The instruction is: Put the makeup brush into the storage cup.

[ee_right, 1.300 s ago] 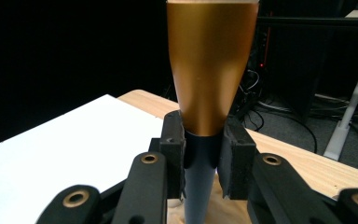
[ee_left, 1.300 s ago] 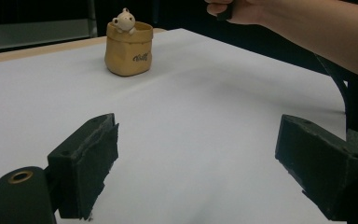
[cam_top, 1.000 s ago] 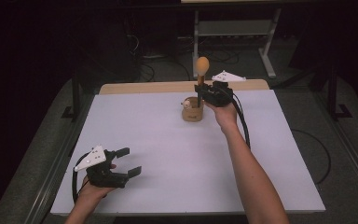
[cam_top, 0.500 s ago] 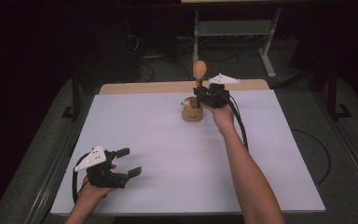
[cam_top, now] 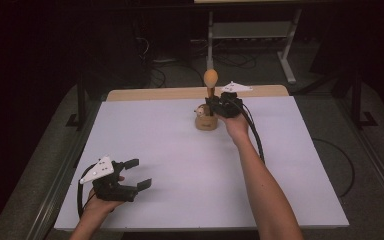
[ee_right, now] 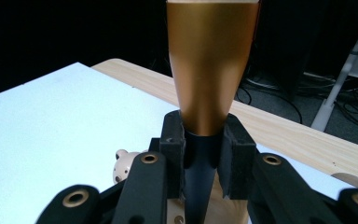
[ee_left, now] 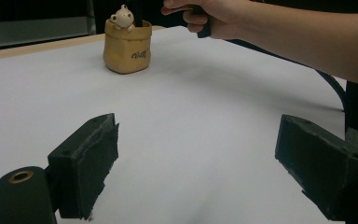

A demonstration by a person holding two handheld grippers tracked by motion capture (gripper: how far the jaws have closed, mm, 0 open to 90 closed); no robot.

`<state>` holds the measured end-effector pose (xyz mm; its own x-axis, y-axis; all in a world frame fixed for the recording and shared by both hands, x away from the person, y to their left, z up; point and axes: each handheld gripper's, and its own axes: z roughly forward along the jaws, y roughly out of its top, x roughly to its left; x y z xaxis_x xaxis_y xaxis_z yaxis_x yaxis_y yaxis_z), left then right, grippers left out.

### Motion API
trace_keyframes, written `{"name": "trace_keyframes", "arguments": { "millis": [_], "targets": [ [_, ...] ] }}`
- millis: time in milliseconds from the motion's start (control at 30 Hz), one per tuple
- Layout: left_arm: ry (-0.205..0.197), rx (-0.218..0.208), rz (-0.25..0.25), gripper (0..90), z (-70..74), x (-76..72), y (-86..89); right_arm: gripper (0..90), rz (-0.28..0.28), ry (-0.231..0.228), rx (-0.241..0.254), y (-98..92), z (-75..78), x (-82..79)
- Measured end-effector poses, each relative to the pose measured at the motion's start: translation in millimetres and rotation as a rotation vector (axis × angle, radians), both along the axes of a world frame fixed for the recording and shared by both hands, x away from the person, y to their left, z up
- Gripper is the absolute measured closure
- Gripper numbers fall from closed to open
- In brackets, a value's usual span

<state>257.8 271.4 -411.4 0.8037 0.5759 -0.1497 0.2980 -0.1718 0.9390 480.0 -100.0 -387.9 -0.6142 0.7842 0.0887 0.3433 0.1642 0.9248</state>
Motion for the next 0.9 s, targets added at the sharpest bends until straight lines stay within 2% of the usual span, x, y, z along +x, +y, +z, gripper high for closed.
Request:
{"name": "trace_keyframes", "arguments": {
  "millis": [200,233,267,333,433,700,900],
  "targets": [
    [-0.001,0.001,0.000,12.7,0.0,-0.1,0.2,72.4,-0.005,0.020,-0.017,2.8,-3.9,0.3],
    [-0.001,0.001,0.000,12.7,0.0,-0.1,0.2,67.6,-0.008,0.021,-0.022,2.7,-4.4,0.2],
    [-0.003,0.000,0.001,12.7,0.1,-0.3,0.3,59.7,-0.007,0.018,-0.003,1.5,-3.9,0.3],
    [-0.004,0.003,0.001,12.7,0.0,-0.4,0.2,50.1,-0.020,0.027,0.014,-0.7,-2.0,-0.3],
    [-0.004,0.003,0.000,12.7,0.0,-0.7,-0.2,39.2,-0.025,0.035,0.029,-5.6,3.1,-3.8],
    [0.005,-0.005,0.005,12.7,-0.3,-1.3,-2.1,28.2,0.005,0.030,0.034,-16.3,14.8,-14.8],
    [0.003,-0.006,0.002,12.7,-0.2,-1.4,-2.6,20.6,0.028,0.044,0.039,-20.2,19.4,-20.5]
  ]
}}
